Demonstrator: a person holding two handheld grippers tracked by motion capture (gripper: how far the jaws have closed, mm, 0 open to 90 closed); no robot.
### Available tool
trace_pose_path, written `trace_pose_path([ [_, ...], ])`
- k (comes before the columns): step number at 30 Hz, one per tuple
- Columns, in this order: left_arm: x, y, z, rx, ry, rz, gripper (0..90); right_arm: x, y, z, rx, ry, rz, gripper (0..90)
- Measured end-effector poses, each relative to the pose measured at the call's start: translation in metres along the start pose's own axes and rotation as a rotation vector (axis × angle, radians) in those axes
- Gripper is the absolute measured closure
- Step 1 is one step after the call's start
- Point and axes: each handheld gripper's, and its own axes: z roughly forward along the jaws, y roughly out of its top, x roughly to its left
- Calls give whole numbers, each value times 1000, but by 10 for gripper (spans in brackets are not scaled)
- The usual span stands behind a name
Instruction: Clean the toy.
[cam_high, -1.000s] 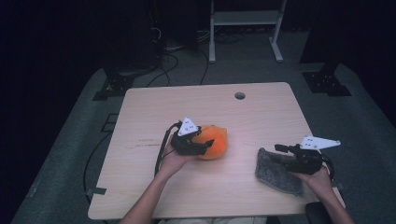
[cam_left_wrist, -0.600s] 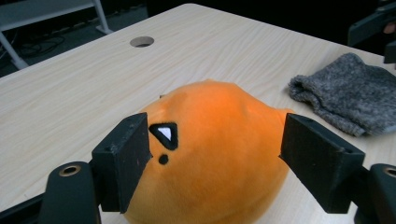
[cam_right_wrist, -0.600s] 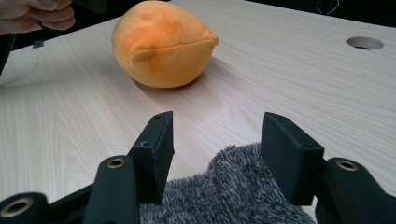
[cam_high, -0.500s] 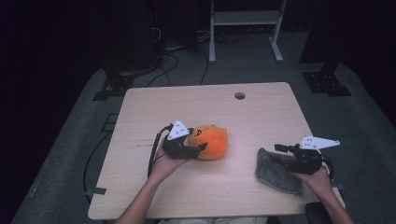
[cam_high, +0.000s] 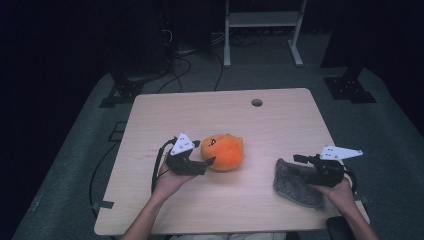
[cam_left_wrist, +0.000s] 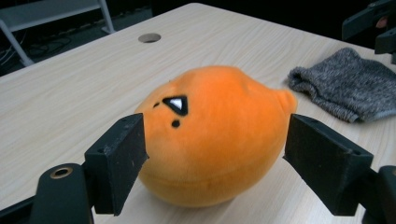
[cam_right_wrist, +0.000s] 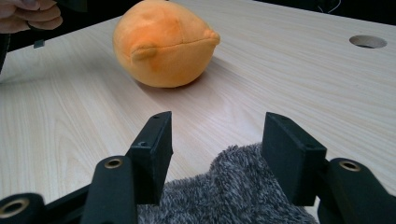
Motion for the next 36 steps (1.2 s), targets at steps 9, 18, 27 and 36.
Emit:
trace_pose_path([
  [9,2,-14,-8,19,9,-14,190,0,0,2,6,4,3,410],
  [18,4,-22,-16,22,13,-25,182,0,0,3,11,5,4,401],
  [27,5,-33,-25,35,21,-41,175,1,0,4,18,10,2,397],
  [36,6,-48,-33,49,36,-60,166,1,-1,4,16,9,4,394],
])
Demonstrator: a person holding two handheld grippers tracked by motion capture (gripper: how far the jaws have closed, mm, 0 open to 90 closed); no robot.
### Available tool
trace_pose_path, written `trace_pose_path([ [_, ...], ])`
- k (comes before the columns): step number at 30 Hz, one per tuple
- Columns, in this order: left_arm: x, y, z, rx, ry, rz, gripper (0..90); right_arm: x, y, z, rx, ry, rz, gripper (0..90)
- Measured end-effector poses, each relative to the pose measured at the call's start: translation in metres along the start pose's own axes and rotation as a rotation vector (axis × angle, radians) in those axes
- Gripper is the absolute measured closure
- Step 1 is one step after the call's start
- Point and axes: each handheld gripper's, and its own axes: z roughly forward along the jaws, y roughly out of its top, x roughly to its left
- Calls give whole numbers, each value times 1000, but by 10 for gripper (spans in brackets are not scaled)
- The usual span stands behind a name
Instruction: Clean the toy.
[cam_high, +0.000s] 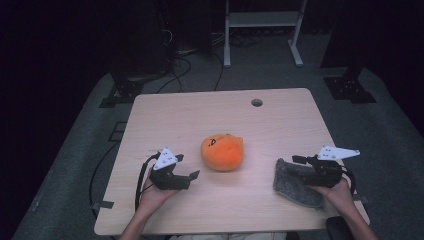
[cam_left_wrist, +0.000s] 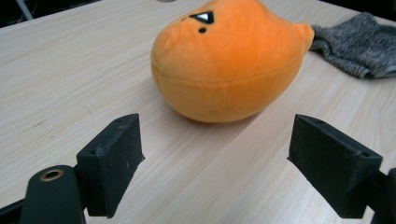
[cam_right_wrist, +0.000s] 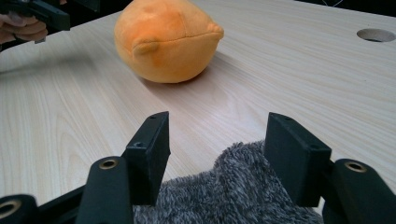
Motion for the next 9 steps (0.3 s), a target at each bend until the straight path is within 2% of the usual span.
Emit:
trace_pose_path([
  [6,0,-8,-2,-6,3,-13,151,1,-3,1,8,-3,-3,388],
  [9,1,-15,-1,14,8,-13,151,2,-3,2,11,-3,-2,385],
])
